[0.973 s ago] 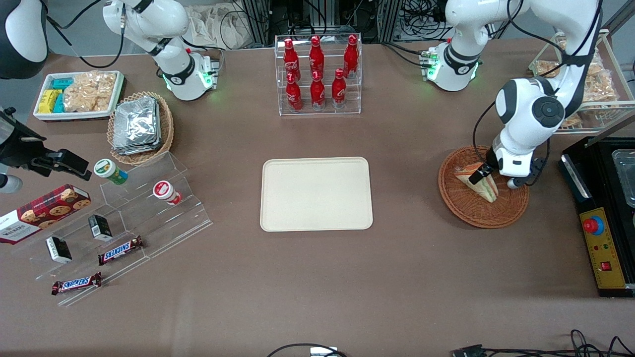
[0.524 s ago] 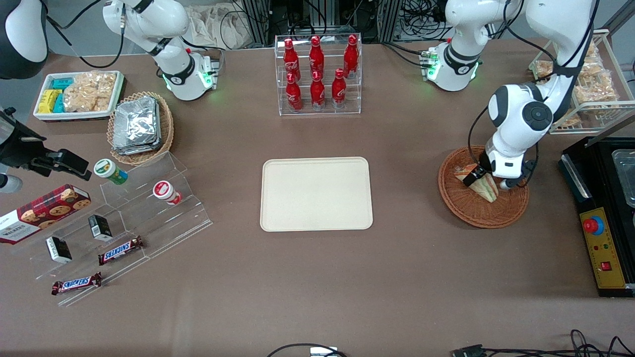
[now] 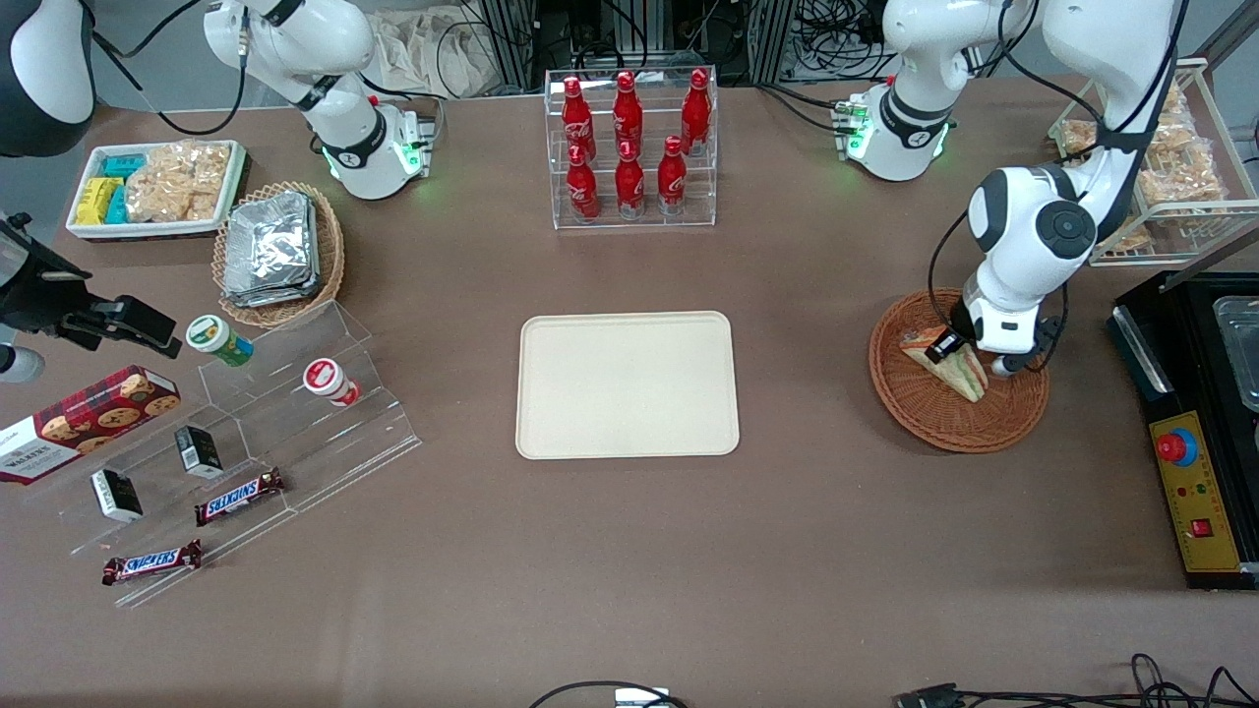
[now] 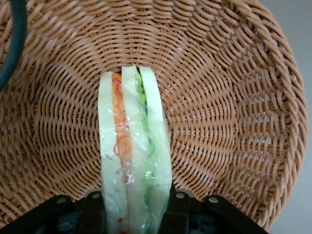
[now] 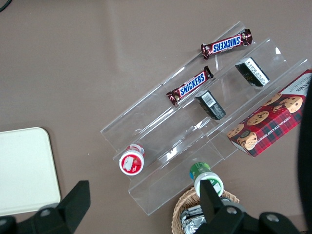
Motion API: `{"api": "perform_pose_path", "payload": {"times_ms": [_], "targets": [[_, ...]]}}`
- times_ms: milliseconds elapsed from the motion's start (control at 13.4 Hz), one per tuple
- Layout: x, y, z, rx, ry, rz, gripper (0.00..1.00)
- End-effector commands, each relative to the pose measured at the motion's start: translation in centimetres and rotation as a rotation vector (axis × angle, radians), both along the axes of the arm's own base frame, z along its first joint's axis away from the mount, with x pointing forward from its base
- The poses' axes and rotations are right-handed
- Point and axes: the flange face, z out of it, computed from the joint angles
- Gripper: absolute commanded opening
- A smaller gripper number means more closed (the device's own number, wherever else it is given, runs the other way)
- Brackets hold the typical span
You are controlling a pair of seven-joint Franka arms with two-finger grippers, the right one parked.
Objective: Place sandwich from basket to tray
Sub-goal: 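Lift the sandwich out of the basket and carry it toward the tray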
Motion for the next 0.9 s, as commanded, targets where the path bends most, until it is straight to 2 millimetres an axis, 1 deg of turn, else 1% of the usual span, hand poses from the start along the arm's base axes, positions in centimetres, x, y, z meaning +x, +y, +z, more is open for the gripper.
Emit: {"api": "perform_pose_path", "payload": {"times_ms": [0, 299, 449, 599, 673, 823], "targets": [[0.3, 0.0, 2.0, 0.013, -0.023, -0.022, 0.00], [1.2, 0.1, 7.8, 0.055, 0.010, -0.236, 0.00], [1.8, -0.3, 11.5, 0.077, -0.028, -0.319, 0.00], [2.4, -1.0, 14.5, 0.091, -0.036, -0.397, 0.00], [2.9, -2.0, 15.8, 0.093, -0.030, -0.434, 0.00], [3.9, -4.8, 18.5, 0.095, -0.021, -0.497, 0.00]]}}
